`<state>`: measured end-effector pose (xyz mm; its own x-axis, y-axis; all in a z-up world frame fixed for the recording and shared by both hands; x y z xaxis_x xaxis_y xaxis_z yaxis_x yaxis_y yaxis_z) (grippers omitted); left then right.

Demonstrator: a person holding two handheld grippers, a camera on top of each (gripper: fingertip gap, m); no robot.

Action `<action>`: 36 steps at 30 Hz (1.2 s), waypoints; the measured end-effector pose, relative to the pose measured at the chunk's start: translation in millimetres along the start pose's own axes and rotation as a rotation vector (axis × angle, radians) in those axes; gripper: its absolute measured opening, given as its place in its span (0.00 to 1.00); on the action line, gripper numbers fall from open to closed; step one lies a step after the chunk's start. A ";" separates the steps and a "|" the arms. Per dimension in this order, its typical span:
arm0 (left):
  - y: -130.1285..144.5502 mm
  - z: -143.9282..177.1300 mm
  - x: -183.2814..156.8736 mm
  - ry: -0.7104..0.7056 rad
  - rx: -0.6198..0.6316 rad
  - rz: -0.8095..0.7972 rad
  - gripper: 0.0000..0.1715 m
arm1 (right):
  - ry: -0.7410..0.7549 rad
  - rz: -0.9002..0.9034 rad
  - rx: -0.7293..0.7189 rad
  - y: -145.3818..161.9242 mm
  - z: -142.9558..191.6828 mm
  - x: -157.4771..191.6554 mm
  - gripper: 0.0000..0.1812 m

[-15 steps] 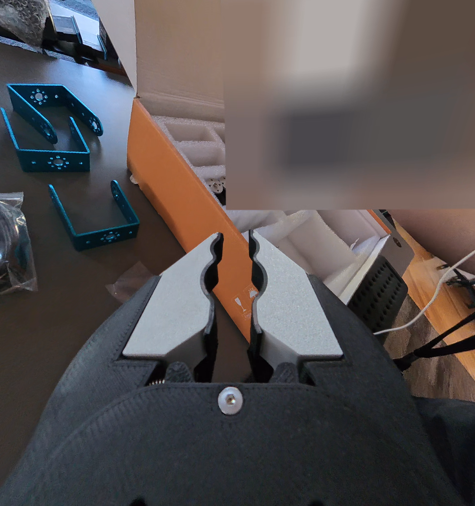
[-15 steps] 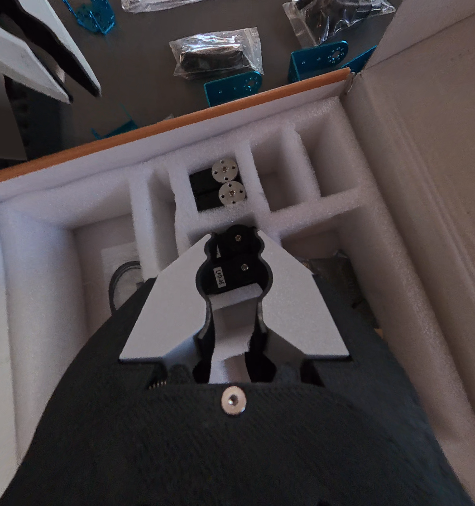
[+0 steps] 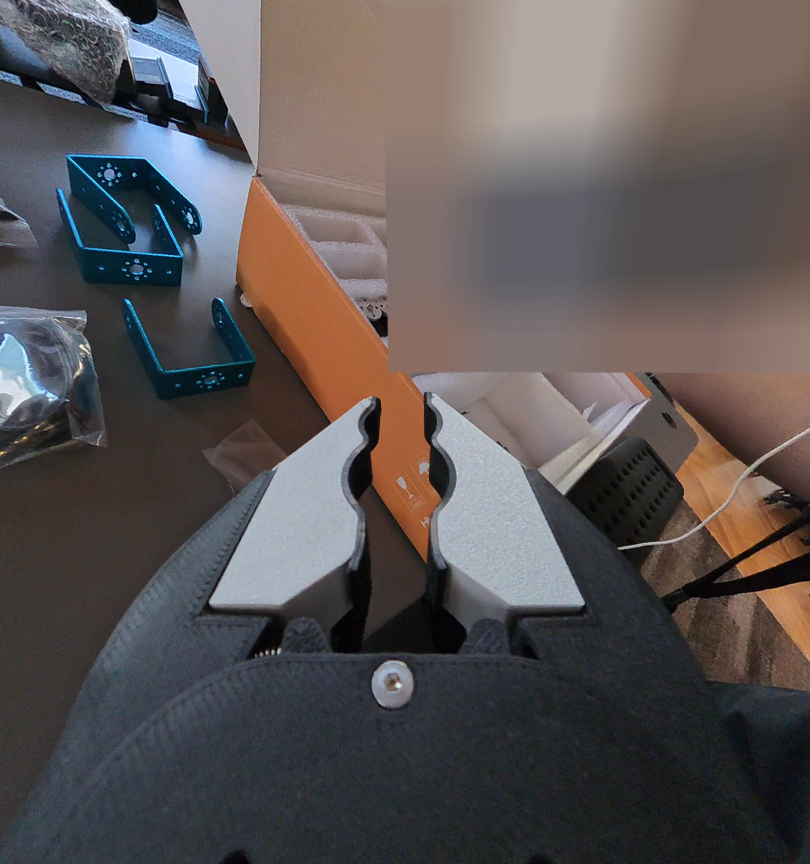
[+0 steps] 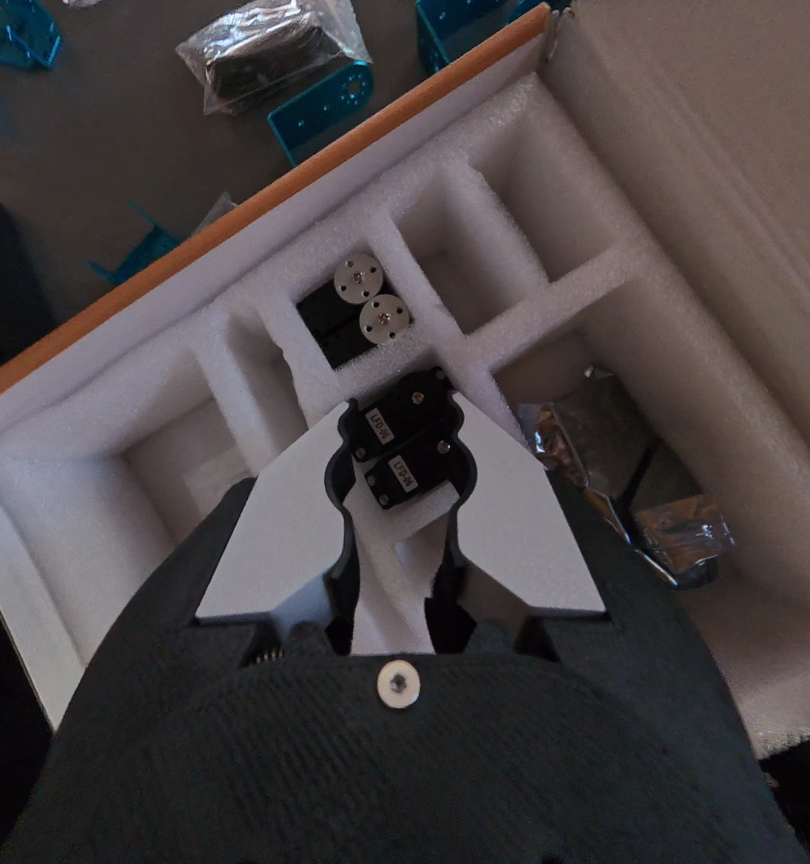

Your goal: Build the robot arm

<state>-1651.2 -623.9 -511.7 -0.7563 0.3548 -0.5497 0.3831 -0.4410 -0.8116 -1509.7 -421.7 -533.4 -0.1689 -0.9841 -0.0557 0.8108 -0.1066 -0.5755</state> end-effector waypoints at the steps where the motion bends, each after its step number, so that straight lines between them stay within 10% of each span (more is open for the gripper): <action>1: 0.3 1.2 -1.1 0.000 -0.001 -0.003 0.10 | 0.002 -0.017 -0.011 0.4 -0.3 0.0 0.19; 9: 3.0 11.5 -9.9 0.003 0.013 -0.019 0.10 | 0.205 -0.022 -0.183 17.7 51.1 -36.0 0.14; 14: -3.4 14.2 -11.4 0.009 0.019 -0.024 0.10 | 0.492 0.027 0.117 77.0 93.4 -96.3 0.15; 23: -18.7 -29.5 -27.0 0.080 0.089 -0.086 0.10 | 0.341 -0.001 0.336 102.7 89.6 -112.1 0.13; 36: -39.1 -106.6 -35.3 0.146 0.149 -0.117 0.10 | 0.222 -0.301 0.153 122.5 104.5 -111.0 0.11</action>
<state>-1582.9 -531.3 -481.6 -0.7020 0.5214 -0.4851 0.2066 -0.5028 -0.8394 -1333.0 -340.4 -512.5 -0.5151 -0.8527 -0.0872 0.7776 -0.4221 -0.4660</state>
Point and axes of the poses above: each gripper's, where its closed fingertips meet, z back along the fingers, y out of its underside, x = y × z across the jaws, the point moved 8 cm from there along z, back along the fingers, and after that the axes turned 12 degrees about y, right-handed, at the moved point
